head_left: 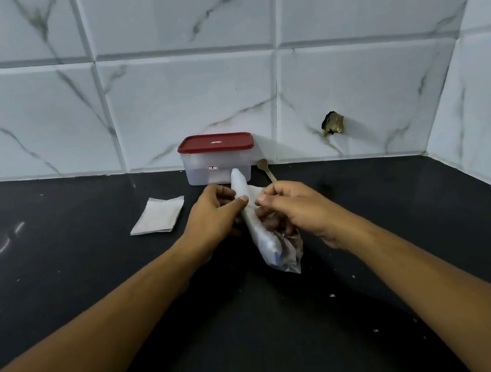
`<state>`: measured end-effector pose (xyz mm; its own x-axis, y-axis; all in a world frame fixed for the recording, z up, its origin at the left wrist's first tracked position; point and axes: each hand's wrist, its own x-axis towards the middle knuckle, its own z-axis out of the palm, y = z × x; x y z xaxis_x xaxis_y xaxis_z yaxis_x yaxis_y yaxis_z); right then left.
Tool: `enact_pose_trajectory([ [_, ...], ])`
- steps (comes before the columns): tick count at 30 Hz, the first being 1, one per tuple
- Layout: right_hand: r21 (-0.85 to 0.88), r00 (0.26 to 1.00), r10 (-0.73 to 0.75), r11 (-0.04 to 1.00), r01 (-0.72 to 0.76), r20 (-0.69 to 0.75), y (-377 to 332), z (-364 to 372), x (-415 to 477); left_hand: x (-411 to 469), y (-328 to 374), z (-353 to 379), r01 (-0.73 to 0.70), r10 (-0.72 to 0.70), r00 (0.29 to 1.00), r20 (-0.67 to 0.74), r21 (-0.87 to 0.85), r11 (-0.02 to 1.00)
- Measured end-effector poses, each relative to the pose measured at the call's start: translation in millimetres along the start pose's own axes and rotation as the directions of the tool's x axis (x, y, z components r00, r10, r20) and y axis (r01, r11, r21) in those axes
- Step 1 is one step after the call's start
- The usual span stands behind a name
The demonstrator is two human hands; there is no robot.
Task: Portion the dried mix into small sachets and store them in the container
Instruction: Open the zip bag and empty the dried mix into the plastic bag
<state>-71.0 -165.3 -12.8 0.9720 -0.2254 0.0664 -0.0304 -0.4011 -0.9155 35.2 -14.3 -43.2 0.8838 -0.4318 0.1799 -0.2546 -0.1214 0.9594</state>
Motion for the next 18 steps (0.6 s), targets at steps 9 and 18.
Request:
enact_pose_trajectory([
  [9, 0.145, 0.996, 0.040, 0.989, -0.028, -0.079, 15.4, -3.4, -6.7, -16.7, 6.6, 7.3, 0.097, -0.049, 0.981, 0.189, -0.256, 0.962],
  [18, 0.386, 0.997, 0.073, 0.921, -0.053, -0.038, 10.2, -3.8, -11.8, -24.1, 2.4, 6.7, -0.089, 0.092, 0.988, 0.124, -0.031, 0.996],
])
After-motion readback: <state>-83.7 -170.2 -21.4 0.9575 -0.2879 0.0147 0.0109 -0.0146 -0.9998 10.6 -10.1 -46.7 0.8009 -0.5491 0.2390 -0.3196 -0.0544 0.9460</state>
